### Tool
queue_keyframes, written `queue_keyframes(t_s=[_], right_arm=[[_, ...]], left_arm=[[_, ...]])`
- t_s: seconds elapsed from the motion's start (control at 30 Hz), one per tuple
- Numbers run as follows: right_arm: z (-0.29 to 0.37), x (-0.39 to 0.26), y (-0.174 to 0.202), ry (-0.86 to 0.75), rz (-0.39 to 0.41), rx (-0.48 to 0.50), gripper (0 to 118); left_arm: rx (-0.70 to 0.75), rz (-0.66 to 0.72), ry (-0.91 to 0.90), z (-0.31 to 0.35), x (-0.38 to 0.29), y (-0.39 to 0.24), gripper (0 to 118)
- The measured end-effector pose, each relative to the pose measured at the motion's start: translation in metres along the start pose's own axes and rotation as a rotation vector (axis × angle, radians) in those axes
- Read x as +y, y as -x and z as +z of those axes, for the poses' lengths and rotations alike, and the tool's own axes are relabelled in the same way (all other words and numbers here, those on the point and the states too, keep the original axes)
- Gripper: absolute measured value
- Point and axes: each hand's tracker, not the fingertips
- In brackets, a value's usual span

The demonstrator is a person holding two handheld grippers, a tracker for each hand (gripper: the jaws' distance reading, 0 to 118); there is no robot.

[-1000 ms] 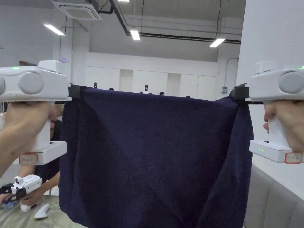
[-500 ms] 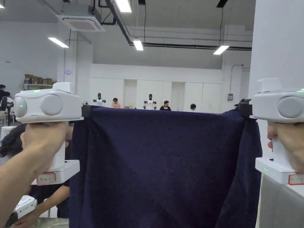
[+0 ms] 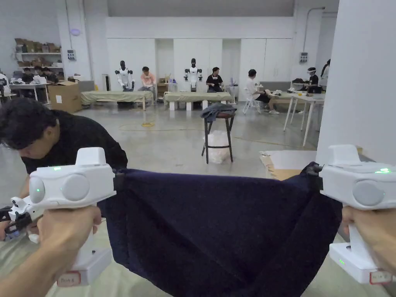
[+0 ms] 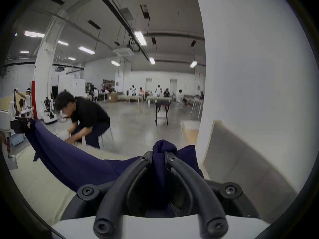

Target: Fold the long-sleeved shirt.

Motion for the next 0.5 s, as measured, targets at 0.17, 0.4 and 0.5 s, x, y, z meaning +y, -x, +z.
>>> queue_keyframes(t_s=[0.17,0.4,0.5], right_arm=[[0.019,-0.112,-0.005,0.155,-0.044,0.033,10],[0.124,-0.224,-0.009,0.219,-0.004,0.08,10],[0.17,-0.264,-0.01,0.245,0.009,0.096,10]], left_arm=[[-0.029,0.008,0.153,0.025,-0.116,0.01,14],[-0.064,-0.043,0.267,0.116,-0.231,0.017,14],[-0.074,-0.058,0.298,0.162,-0.279,0.021,14]])
